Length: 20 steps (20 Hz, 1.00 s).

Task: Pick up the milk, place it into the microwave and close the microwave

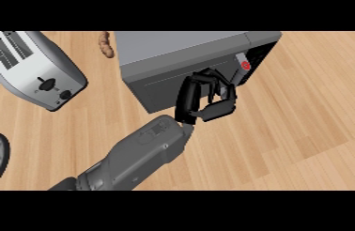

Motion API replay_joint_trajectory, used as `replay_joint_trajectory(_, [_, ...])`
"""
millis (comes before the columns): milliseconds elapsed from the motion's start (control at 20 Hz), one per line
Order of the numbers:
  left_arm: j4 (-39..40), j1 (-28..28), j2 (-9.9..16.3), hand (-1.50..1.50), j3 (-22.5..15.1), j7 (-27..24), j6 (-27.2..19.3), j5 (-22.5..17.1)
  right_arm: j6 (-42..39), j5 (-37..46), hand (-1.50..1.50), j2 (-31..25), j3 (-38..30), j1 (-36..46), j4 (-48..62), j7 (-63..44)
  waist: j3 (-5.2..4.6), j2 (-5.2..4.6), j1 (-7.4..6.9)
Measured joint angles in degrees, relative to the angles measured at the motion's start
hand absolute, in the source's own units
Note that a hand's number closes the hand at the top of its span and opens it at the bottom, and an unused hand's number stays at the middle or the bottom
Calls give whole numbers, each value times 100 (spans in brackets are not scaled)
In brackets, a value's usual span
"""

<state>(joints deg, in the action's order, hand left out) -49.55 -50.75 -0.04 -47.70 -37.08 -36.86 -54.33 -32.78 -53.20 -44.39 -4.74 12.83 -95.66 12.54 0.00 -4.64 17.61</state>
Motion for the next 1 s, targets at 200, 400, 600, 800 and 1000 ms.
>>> replay_joint_trajectory(200, [32, -27, 0, 150, -41, -88, 43, -97, 6, -95, -150, -74, -35, 53, 19, -76, 0, -3, -10])
replay_joint_trajectory(400, [56, -47, 0, 150, -74, -178, 60, -182, 1, -199, -150, -107, -57, 89, 46, -124, 5, -8, -13])
replay_joint_trajectory(600, [91, -73, 0, 150, -115, -237, 71, -268, -122, -328, -150, -161, -30, 142, 6, -179, 10, -4, -16])
replay_joint_trajectory(800, [109, -96, 0, 150, -153, -308, 81, -353, -279, -469, -150, -220, 17, 163, -3, -246, 13, -9, -22])
replay_joint_trajectory(1000, [129, -108, 1, 150, -177, -399, 92, -429, -393, -611, -150, -274, 62, 184, -8, -320, 13, -14, -16])
